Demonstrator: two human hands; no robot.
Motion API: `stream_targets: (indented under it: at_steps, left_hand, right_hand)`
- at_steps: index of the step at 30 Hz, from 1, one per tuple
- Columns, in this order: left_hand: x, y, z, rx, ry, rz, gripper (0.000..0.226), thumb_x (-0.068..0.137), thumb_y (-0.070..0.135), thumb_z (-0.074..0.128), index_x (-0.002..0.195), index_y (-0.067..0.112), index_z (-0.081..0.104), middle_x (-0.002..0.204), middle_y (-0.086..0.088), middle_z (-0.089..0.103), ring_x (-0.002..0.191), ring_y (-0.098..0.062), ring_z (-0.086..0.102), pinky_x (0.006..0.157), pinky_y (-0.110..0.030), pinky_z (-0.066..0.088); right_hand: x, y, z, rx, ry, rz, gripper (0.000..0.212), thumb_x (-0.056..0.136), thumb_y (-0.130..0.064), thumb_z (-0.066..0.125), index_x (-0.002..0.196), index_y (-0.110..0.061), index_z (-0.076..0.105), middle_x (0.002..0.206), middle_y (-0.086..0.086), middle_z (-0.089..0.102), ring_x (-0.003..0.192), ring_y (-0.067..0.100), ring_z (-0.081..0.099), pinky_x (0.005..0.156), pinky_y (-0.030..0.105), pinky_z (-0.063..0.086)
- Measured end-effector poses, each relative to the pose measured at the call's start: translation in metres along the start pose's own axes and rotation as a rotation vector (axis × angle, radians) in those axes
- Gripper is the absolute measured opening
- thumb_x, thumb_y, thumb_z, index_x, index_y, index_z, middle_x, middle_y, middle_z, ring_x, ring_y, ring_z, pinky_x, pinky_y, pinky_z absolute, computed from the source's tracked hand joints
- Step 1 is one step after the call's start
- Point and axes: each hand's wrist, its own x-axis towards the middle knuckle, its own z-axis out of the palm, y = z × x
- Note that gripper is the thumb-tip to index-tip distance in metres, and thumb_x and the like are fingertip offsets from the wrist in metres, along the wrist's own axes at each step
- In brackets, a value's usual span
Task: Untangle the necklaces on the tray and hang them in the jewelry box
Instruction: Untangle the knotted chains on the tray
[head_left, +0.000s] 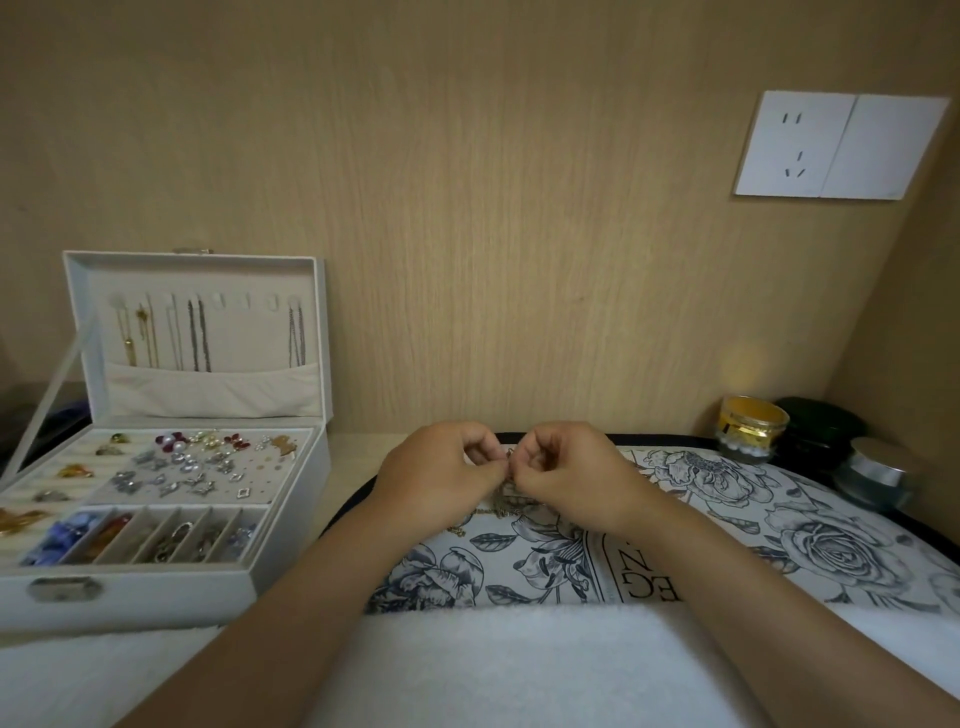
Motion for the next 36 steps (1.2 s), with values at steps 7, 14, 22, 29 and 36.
stream_targets:
  at_steps: [7, 14, 22, 29, 36]
  left_hand:
    - [-0.001, 0.004, 0.006, -0.138, -0.236, -0.036, 0.016, 0.095, 0.024, 0.053, 0.086, 0.026, 0.065, 0.067, 0.013, 0.055, 0.054, -0.002, 0.044, 0.057, -0.025, 0.036]
    - [-0.003, 0.001, -0.001, -0.279, -0.220, -0.053, 0.015, 0.093, 0.029, 0.061, 0.081, 0.031, 0.071, 0.079, 0.010, 0.070, 0.073, -0.013, 0.063, 0.072, -0.028, 0.049]
    - [-0.001, 0.005, -0.011, -0.404, -0.123, -0.079, 0.014, 0.094, 0.034, 0.063, 0.086, 0.028, 0.074, 0.082, 0.015, 0.073, 0.070, 0.010, 0.062, 0.063, -0.013, 0.041]
    - [0.000, 0.007, -0.017, -0.263, -0.272, -0.085, 0.021, 0.097, 0.029, 0.055, 0.085, 0.026, 0.071, 0.074, 0.014, 0.070, 0.069, 0.002, 0.060, 0.072, -0.024, 0.045]
    - [-0.003, 0.012, -0.016, -0.452, -0.252, -0.124, 0.024, 0.095, 0.025, 0.053, 0.078, 0.028, 0.069, 0.080, 0.003, 0.063, 0.080, -0.012, 0.058, 0.080, -0.032, 0.041]
  right_hand:
    - [-0.004, -0.013, -0.005, -0.533, -0.035, -0.071, 0.010, 0.084, -0.034, 0.061, 0.079, -0.026, 0.057, 0.073, -0.012, 0.060, 0.066, 0.004, 0.053, 0.060, 0.024, 0.040]
    - [0.001, -0.010, -0.011, 0.252, -0.057, 0.113, 0.014, 0.096, -0.010, 0.052, 0.083, -0.016, 0.054, 0.075, 0.004, 0.056, 0.061, 0.020, 0.054, 0.058, 0.035, 0.044]
    - [0.000, -0.008, -0.007, 0.318, -0.056, 0.075, 0.008, 0.087, -0.017, 0.076, 0.092, -0.012, 0.079, 0.061, -0.009, 0.069, 0.057, 0.000, 0.060, 0.060, 0.015, 0.047]
    - [0.003, -0.011, -0.008, 0.438, -0.096, 0.126, 0.010, 0.089, -0.017, 0.070, 0.082, -0.012, 0.076, 0.071, 0.006, 0.064, 0.062, 0.018, 0.055, 0.066, 0.033, 0.042]
    - [0.000, -0.011, -0.008, 0.205, -0.144, 0.074, 0.017, 0.089, -0.012, 0.066, 0.073, -0.017, 0.069, 0.066, -0.005, 0.058, 0.062, 0.008, 0.053, 0.065, 0.024, 0.046]
